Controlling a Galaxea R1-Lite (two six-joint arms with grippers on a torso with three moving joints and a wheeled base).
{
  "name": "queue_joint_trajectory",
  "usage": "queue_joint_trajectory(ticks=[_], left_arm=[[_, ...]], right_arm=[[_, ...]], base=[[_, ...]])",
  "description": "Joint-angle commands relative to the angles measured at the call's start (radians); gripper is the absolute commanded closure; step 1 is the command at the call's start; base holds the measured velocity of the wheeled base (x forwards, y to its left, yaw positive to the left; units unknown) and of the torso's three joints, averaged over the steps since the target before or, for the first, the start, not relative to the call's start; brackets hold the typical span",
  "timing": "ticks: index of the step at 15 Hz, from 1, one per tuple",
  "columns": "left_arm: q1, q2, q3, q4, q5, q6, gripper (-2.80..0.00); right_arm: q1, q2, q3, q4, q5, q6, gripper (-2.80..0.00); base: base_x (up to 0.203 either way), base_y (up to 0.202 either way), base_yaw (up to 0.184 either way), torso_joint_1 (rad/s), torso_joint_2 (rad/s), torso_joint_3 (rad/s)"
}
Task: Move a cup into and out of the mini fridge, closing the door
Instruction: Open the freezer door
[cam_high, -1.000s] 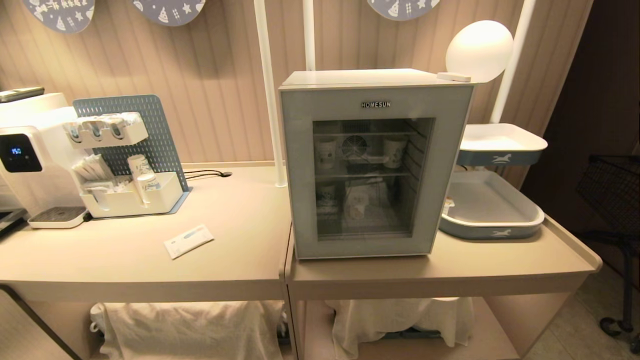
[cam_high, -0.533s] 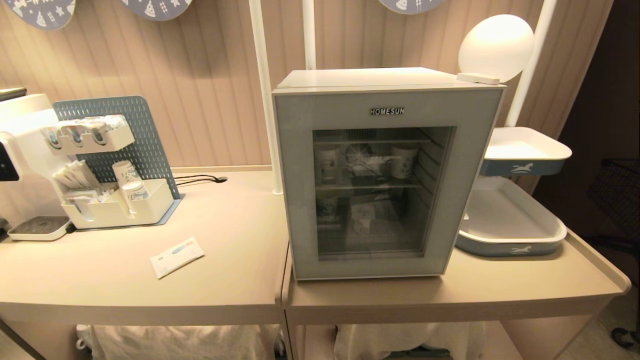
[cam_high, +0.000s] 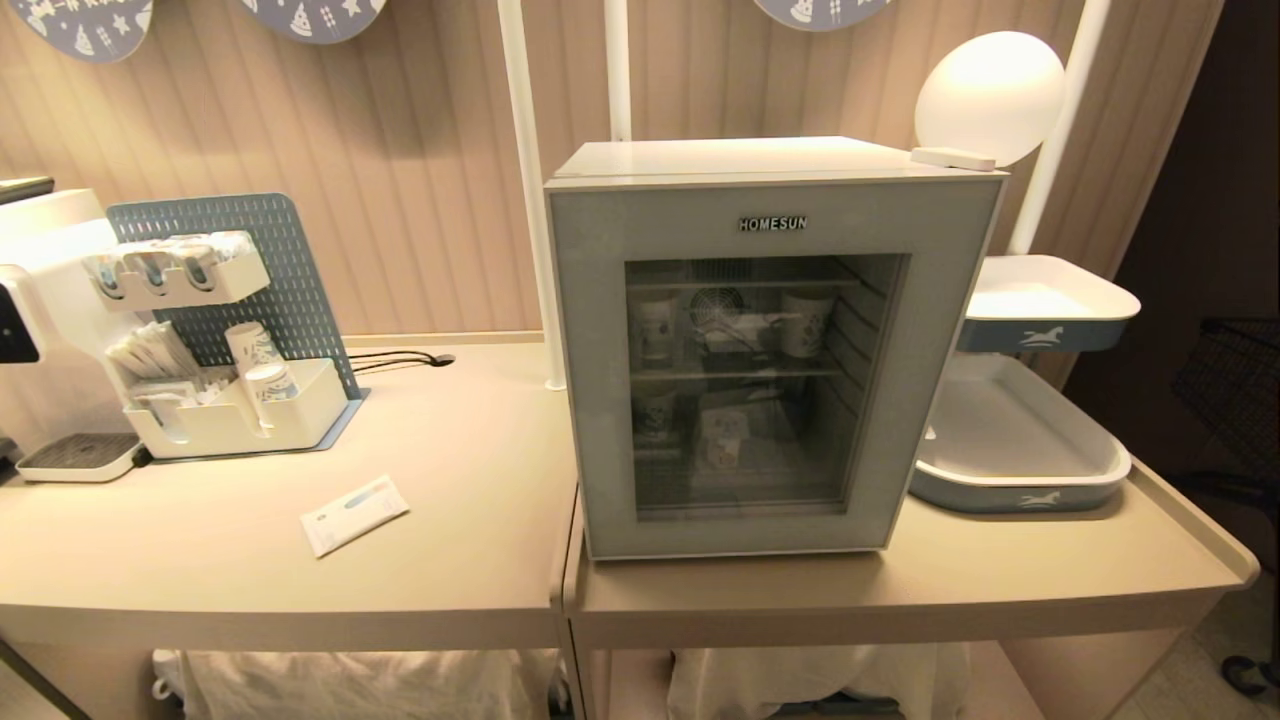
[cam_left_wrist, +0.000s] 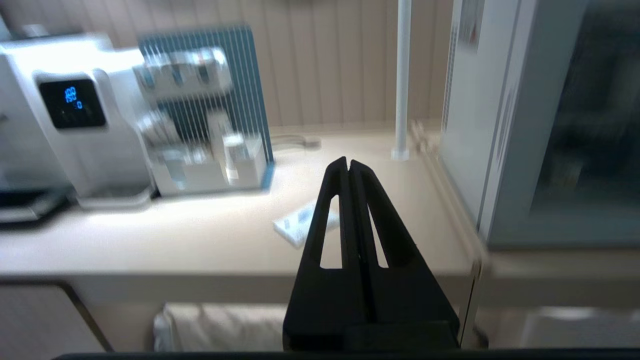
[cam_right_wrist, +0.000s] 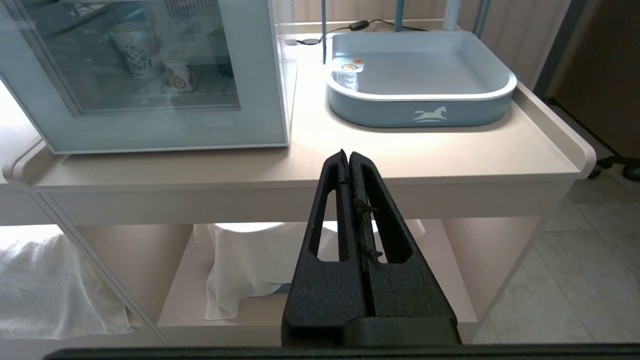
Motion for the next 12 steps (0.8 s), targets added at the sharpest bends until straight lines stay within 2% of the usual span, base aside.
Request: queue_joint_trajectory(ticks=[1, 3, 4, 6, 7, 9, 10, 11, 12], left_arm=[[0.003, 0.144, -0.297, 0.118, 0.008, -0.009, 0.00], [0.004, 0.367, -0.585, 0.276, 0.016, -0.050, 0.00], [0.000, 0.483, -0.667, 0.329, 0.014, -0.081, 0.00], [-0.011, 0.712, -0.750, 0.396, -0.020, -0.169, 0.00], [-0.015, 0.817, -0.784, 0.414, -0.058, -0.211, 0.00], [-0.018, 1.022, -0.853, 0.438, -0.179, -0.275, 0.00], [-0.019, 1.108, -0.880, 0.446, -0.259, -0.295, 0.00], [-0.019, 1.184, -0.899, 0.451, -0.371, -0.314, 0.00], [-0.019, 1.233, -0.905, 0.451, -0.517, -0.329, 0.00]], right_arm=[[0.000, 0.001, 0.001, 0.000, 0.001, 0.000, 0.00], [0.000, 0.000, 0.001, 0.000, 0.001, -0.001, 0.00], [0.000, 0.002, 0.001, 0.000, 0.001, -0.001, 0.00], [0.000, 0.002, -0.001, 0.001, 0.001, 0.000, 0.00], [0.000, 0.002, -0.001, 0.002, 0.001, -0.001, 0.00], [0.000, 0.002, -0.001, 0.002, 0.001, -0.001, 0.00], [0.000, 0.000, 0.000, 0.001, 0.001, -0.001, 0.00], [0.000, 0.000, 0.001, 0.000, 0.001, -0.001, 0.00], [0.000, 0.002, 0.001, 0.000, 0.001, -0.001, 0.00]], base=[[0.000, 0.000, 0.000, 0.000, 0.00, 0.000], [0.000, 0.000, 0.000, 0.000, 0.00, 0.000], [0.000, 0.000, 0.000, 0.000, 0.00, 0.000], [0.000, 0.000, 0.000, 0.000, 0.00, 0.000], [0.000, 0.000, 0.000, 0.000, 0.00, 0.000], [0.000, 0.000, 0.000, 0.000, 0.00, 0.000], [0.000, 0.000, 0.000, 0.000, 0.00, 0.000], [0.000, 0.000, 0.000, 0.000, 0.00, 0.000], [0.000, 0.000, 0.000, 0.000, 0.00, 0.000]])
